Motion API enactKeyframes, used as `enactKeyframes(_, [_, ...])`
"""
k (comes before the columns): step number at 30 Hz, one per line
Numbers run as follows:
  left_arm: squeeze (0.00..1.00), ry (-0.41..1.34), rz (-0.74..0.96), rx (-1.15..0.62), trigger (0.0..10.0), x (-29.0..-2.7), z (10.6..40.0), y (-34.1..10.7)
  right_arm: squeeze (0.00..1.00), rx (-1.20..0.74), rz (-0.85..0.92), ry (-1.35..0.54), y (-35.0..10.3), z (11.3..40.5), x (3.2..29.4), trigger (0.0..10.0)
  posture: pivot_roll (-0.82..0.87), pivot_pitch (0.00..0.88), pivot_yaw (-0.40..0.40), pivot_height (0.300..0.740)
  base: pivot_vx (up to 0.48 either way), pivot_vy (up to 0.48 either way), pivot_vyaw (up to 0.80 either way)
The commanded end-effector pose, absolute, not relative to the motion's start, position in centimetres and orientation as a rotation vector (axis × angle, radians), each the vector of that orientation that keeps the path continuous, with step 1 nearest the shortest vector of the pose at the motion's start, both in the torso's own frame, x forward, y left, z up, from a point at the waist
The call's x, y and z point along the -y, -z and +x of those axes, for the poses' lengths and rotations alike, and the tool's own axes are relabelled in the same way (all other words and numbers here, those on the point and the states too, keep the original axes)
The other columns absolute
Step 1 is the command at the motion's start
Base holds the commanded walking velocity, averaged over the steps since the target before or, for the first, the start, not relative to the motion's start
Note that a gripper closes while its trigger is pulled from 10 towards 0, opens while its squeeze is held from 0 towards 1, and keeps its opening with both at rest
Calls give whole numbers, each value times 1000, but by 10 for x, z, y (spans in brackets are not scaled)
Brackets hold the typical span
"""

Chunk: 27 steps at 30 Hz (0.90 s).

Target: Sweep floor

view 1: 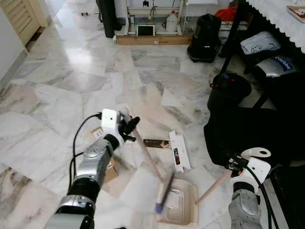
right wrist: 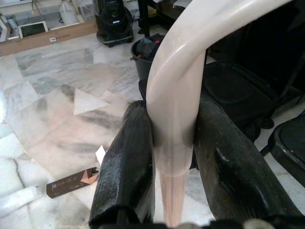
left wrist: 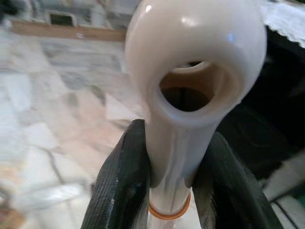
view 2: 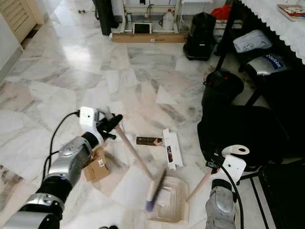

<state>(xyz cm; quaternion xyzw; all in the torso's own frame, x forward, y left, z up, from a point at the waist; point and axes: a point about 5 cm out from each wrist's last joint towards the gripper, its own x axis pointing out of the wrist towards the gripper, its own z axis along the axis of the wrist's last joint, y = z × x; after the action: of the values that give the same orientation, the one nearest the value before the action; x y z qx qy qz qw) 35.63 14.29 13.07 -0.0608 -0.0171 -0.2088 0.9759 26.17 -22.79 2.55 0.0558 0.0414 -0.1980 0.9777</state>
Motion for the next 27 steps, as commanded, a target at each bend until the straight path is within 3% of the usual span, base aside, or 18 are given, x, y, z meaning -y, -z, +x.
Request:
enactKeyframes(1, [0,409,-122,107,10000,-145,359,-147,0,-87,128,410,-24,260,229,10000,31,135,-31,740,0,0,0])
enactKeyframes(4, [0,348,-109,214,10000,-156,363,-174,0,-87,129,407,-24,261,229,10000,34,129,-32,740,0,0,0])
enactKeyframes(10, [0,344,-84,244,10000,-152,360,-176,0,-69,145,410,-27,263,230,10000,34,124,-29,740,0,0,0])
enactKeyframes(27, [0,368,64,324,10000,-105,341,-165,0,116,185,410,-65,271,233,10000,3,71,-19,740,0,0,0])
